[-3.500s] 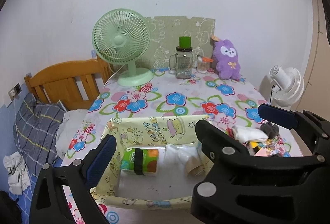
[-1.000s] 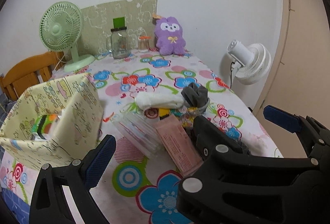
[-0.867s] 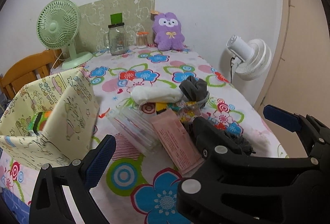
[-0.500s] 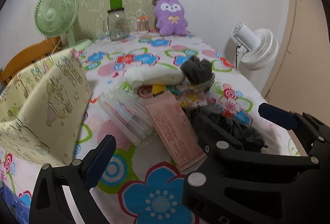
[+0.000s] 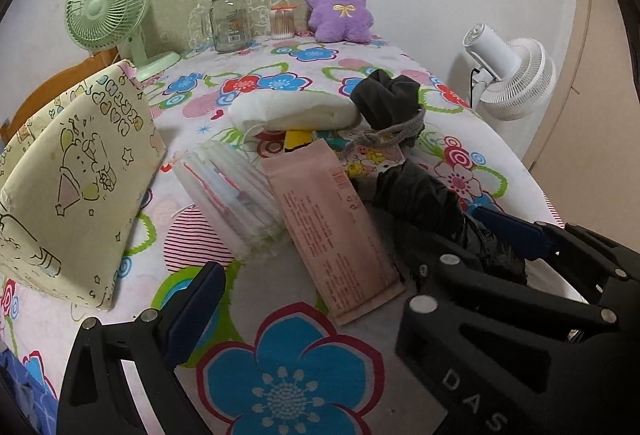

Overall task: Organize soft objects
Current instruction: 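Grasp the pink paper packet with the left tool while the right tool lifts the black bag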

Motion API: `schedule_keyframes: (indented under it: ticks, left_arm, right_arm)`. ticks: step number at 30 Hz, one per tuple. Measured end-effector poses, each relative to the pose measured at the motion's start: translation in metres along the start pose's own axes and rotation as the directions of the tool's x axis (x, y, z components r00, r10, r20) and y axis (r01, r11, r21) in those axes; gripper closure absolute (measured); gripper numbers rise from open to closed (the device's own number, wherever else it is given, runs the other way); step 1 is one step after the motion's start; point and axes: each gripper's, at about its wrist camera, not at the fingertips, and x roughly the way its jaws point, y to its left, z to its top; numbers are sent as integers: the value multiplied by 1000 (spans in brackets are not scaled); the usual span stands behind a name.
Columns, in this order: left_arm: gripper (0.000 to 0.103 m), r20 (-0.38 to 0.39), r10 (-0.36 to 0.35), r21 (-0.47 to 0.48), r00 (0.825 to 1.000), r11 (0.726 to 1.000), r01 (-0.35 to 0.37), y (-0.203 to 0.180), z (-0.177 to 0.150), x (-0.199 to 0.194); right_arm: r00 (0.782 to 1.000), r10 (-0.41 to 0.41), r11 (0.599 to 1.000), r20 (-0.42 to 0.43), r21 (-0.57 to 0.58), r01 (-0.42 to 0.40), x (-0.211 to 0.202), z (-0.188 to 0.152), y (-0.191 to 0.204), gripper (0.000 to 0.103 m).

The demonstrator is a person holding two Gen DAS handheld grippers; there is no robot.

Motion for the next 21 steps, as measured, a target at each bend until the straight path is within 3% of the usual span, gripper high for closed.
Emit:
schedule_keyframes:
  ticks: [5,14,21]
  left_arm:
    - [4,3,-24,5,1000,1000,24,-6,2,1]
    - [4,2,-55,-3,998,998,55,-14,7,5]
    - [17,4,-35,-19,999,999,35,-14,13,11]
  right_arm:
    - [1000,-16,1000,14,16,16,-6,-2,-6,53]
    - [999,-46,997,24,60,44,-11,-1,-18,54]
    - [997,-67,995,34,71,64,-10,4,-22,55]
